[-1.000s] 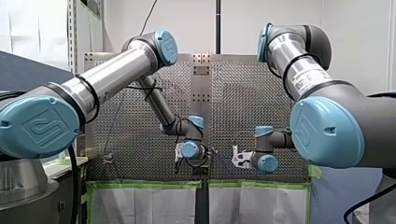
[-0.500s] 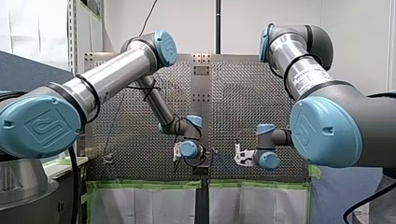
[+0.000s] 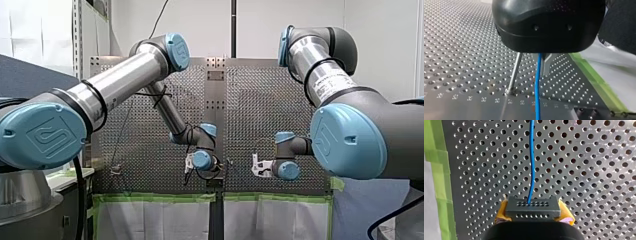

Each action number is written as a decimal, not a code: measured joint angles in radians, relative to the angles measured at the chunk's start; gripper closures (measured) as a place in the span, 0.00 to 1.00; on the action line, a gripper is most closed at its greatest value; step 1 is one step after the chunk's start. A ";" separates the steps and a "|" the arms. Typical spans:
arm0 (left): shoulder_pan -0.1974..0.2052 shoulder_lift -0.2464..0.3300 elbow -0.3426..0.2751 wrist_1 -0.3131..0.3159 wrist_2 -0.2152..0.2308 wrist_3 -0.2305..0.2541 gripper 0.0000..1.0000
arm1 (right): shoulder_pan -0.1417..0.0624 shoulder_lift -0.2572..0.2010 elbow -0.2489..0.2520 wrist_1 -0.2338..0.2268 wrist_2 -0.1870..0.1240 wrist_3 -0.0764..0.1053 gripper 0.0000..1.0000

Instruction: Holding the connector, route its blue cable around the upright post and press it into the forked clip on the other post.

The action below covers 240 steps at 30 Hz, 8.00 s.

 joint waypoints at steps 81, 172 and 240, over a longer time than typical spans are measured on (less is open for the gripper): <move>0.003 0.047 0.059 -0.259 -0.034 0.110 0.00 | -0.037 0.002 -0.105 0.023 -0.006 -0.005 1.00; -0.143 0.172 -0.135 -0.227 -0.077 0.038 0.00 | 0.002 0.003 -0.046 0.051 0.008 -0.070 1.00; -0.138 0.171 -0.173 -0.148 -0.224 -0.089 0.00 | 0.032 -0.117 0.137 -0.025 -0.047 -0.105 1.00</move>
